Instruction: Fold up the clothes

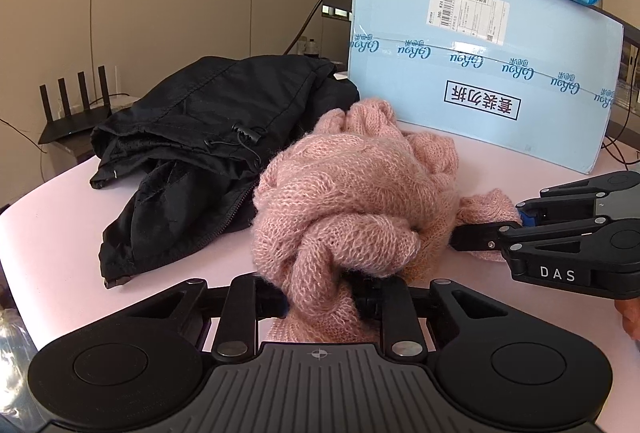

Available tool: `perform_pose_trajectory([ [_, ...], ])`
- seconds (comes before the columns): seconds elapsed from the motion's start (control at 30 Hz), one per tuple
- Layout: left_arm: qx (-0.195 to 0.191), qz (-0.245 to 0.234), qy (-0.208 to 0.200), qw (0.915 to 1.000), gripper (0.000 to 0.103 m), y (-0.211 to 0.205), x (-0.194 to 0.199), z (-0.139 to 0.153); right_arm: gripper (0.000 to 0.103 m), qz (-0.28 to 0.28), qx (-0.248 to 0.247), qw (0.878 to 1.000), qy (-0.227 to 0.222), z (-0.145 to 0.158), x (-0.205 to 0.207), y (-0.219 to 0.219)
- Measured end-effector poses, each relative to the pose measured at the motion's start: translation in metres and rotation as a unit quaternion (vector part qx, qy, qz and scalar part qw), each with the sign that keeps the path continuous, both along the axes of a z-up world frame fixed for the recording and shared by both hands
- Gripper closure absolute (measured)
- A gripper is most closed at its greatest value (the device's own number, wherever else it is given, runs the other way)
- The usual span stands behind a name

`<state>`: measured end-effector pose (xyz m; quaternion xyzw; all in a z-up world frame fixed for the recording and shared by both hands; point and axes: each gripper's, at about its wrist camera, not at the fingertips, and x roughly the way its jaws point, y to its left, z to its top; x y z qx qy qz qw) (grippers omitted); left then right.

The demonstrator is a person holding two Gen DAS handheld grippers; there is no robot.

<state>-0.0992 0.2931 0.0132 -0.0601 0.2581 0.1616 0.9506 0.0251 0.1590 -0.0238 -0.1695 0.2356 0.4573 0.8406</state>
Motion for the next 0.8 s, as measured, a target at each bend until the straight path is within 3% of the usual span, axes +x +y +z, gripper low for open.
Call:
perform_pose_trajectory([
  [0.3, 0.078, 0.029, -0.035, 0.9959, 0.083, -0.021, -0.004, 0.024, 0.088, -0.024, 0.025, 0.999, -0.032, 0.018, -0.01, -0.016],
  [0.6, 0.111, -0.009, -0.065, 0.9917, 0.083, -0.051, 0.009, 0.059, 0.088, -0.066, 0.052, 0.995, -0.061, 0.055, -0.015, -0.064],
  [0.8, 0.133, -0.058, -0.067, 0.9871, 0.083, -0.095, 0.029, 0.08, 0.088, -0.116, 0.06, 0.988, -0.081, 0.077, -0.014, -0.116],
])
